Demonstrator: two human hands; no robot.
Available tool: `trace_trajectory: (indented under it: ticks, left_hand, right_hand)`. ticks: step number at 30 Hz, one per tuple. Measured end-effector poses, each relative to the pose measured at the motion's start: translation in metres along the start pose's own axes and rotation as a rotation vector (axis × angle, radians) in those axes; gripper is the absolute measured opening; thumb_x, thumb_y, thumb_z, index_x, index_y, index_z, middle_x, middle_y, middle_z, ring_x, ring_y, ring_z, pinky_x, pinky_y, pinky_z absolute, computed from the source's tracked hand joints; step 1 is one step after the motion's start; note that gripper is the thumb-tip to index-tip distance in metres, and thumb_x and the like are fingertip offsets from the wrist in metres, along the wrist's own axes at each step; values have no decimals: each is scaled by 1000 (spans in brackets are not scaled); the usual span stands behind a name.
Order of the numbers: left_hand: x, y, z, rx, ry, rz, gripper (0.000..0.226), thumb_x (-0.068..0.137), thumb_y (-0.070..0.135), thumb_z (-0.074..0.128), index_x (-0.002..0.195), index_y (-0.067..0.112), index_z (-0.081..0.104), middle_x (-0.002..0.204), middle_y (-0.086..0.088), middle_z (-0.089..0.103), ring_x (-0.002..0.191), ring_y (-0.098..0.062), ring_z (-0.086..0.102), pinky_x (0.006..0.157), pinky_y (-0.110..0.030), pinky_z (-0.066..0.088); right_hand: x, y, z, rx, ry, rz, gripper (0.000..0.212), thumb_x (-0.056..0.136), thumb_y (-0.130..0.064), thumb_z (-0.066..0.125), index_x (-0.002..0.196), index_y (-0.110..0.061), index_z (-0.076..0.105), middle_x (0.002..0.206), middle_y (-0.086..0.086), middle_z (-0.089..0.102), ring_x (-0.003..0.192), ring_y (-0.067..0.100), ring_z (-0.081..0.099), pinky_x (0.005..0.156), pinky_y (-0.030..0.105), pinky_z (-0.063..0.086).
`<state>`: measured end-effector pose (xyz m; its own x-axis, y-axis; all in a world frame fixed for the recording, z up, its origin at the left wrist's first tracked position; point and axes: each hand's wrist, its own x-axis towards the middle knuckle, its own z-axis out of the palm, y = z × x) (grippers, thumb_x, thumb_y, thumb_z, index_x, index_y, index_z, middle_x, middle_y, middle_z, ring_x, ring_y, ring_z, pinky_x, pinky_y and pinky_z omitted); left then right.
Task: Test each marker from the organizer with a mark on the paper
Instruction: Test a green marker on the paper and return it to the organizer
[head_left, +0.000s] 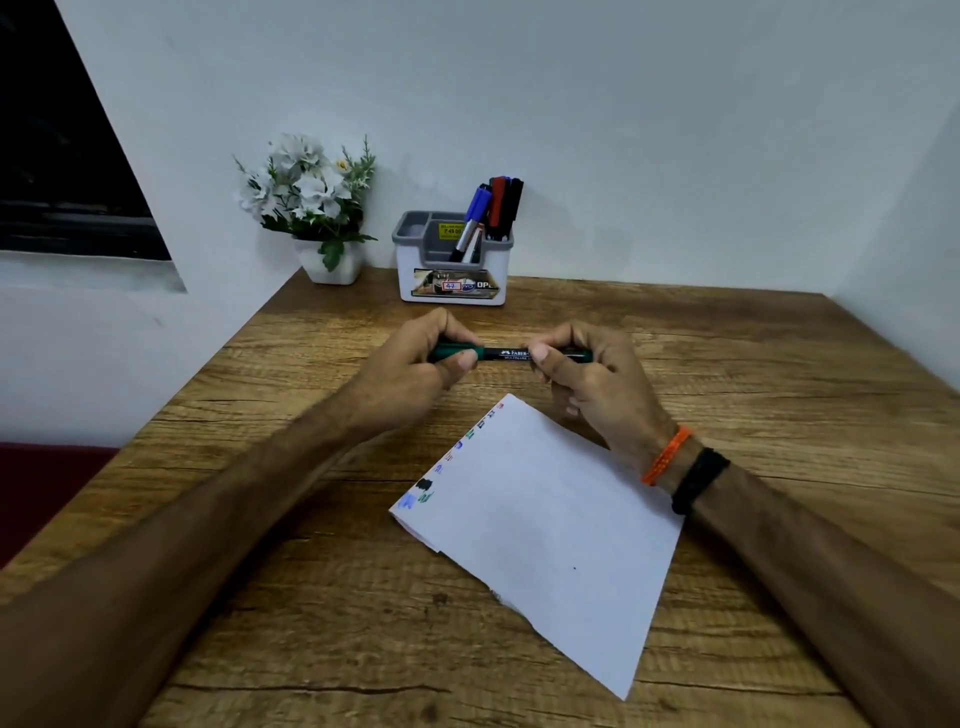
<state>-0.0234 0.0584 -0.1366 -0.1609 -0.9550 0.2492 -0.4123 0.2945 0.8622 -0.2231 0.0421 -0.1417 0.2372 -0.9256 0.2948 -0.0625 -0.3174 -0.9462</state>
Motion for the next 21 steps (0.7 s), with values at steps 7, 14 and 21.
trace_trajectory:
  ticks: [7, 14, 21]
  left_hand:
    - [2, 17, -11, -31, 30, 50, 14, 92, 1, 57, 98, 13, 59, 86, 1, 60, 72, 0, 59, 64, -14, 49]
    - [5, 30, -9, -466, 267, 18, 32, 83, -5, 65, 107, 11, 50, 91, -1, 71, 80, -9, 70, 62, -21, 56]
    - [4, 39, -1, -514, 275, 79, 47, 75, 2, 73, 114, 12, 47, 73, 4, 71, 75, -8, 70, 65, -23, 54]
  right_hand:
    - [-1, -13, -2, 58, -25, 45, 11, 95, -10, 61, 86, -11, 66, 69, 0, 66, 47, 8, 51, 46, 23, 39]
    - [-8, -26, 1, -13, -56, -11, 11, 84, -3, 74, 92, -9, 70, 77, 16, 75, 69, 15, 72, 63, 26, 56]
    - [-13, -38, 13, -280, -67, -188, 67, 78, -4, 80, 131, -29, 47, 88, 1, 73, 67, 15, 73, 68, 33, 61]
